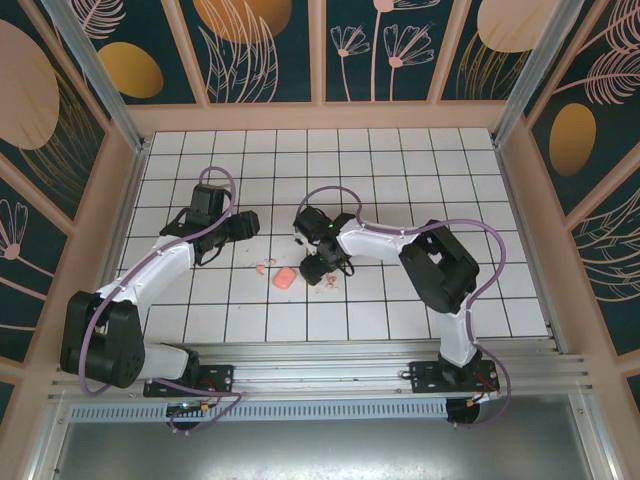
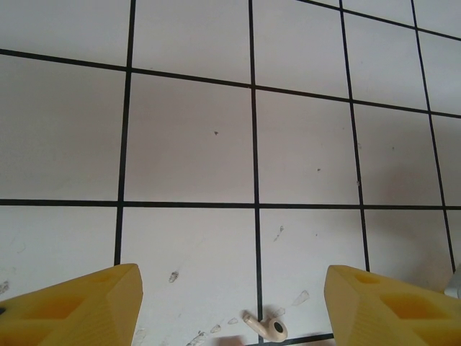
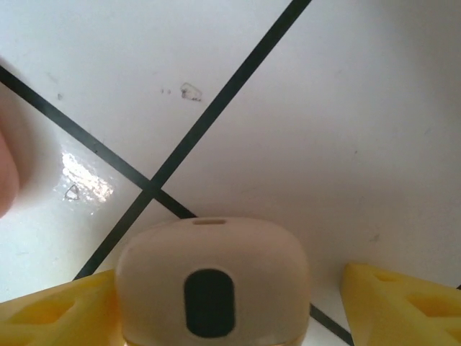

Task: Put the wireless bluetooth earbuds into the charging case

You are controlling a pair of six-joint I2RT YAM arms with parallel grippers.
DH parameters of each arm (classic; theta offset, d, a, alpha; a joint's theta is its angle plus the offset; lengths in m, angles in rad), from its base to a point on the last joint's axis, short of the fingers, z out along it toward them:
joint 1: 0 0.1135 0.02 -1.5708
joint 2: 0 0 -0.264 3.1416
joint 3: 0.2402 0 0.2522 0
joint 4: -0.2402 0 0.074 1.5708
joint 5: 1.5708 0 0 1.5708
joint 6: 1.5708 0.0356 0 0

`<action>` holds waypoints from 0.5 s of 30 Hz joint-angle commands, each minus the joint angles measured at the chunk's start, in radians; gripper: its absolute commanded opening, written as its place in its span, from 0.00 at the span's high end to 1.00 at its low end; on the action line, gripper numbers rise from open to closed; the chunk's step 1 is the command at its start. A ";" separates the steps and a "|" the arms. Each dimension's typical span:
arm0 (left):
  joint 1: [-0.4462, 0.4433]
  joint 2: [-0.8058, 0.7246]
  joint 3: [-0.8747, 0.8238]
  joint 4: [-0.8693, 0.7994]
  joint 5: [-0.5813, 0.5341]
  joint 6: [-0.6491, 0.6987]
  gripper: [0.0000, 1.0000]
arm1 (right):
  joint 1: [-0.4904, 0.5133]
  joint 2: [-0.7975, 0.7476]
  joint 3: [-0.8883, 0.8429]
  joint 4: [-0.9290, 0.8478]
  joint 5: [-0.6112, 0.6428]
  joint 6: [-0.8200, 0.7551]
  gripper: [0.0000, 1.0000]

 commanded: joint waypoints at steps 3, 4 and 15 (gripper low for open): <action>0.004 -0.014 -0.017 0.012 0.023 -0.007 0.33 | -0.017 0.023 0.017 0.050 -0.042 -0.015 0.38; 0.004 -0.016 -0.016 0.012 0.027 -0.006 0.33 | -0.018 0.021 0.012 0.052 -0.043 -0.017 0.42; 0.003 -0.020 0.052 -0.078 0.174 0.032 0.37 | -0.017 -0.186 -0.148 0.249 0.005 0.037 0.50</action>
